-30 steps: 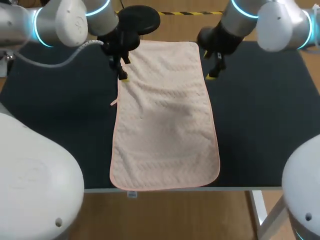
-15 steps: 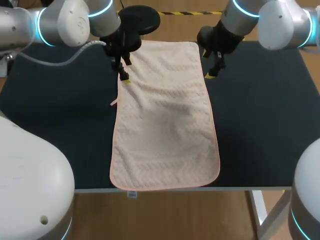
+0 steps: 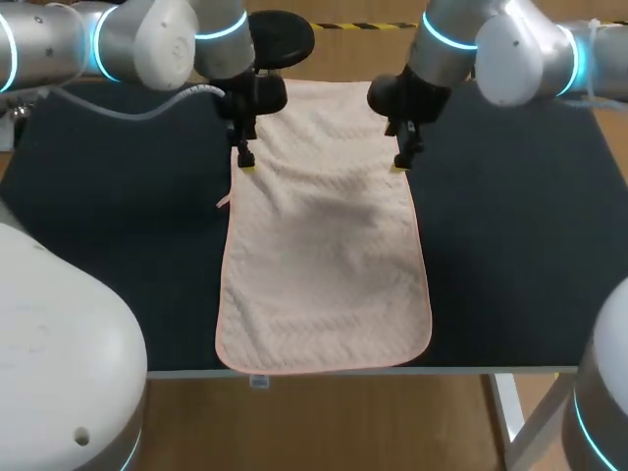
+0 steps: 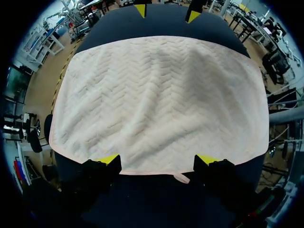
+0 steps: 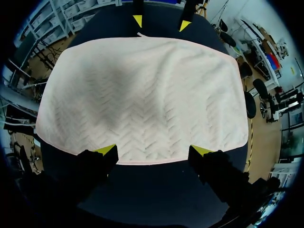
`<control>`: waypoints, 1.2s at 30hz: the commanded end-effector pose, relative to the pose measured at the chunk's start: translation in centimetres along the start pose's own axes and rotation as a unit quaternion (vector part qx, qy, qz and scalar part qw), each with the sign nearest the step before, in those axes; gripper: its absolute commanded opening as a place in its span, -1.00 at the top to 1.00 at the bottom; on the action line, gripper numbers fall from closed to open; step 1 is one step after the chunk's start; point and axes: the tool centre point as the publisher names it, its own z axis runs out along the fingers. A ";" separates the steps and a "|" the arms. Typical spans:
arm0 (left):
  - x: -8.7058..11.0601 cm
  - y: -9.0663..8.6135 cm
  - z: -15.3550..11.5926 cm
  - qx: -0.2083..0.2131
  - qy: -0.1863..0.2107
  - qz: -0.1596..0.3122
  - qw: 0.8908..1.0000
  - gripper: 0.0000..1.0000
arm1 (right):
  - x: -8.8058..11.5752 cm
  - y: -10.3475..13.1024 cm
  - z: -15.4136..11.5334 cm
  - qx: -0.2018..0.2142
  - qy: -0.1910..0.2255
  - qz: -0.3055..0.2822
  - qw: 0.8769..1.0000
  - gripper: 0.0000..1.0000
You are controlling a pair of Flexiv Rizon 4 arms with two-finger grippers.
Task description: Fold the towel
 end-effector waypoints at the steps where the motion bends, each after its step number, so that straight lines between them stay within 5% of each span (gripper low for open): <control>1: -0.6 -0.5 1.7 -0.007 0.005 0.004 1.000 -1.00 | -1.0 0.3 2.3 0.007 0.017 0.000 1.000 -1.00; 36: -0.2 0.2 7.6 -0.032 0.016 0.003 0.999 -1.00 | -1.3 -0.9 7.6 0.041 0.028 0.022 0.999 -1.00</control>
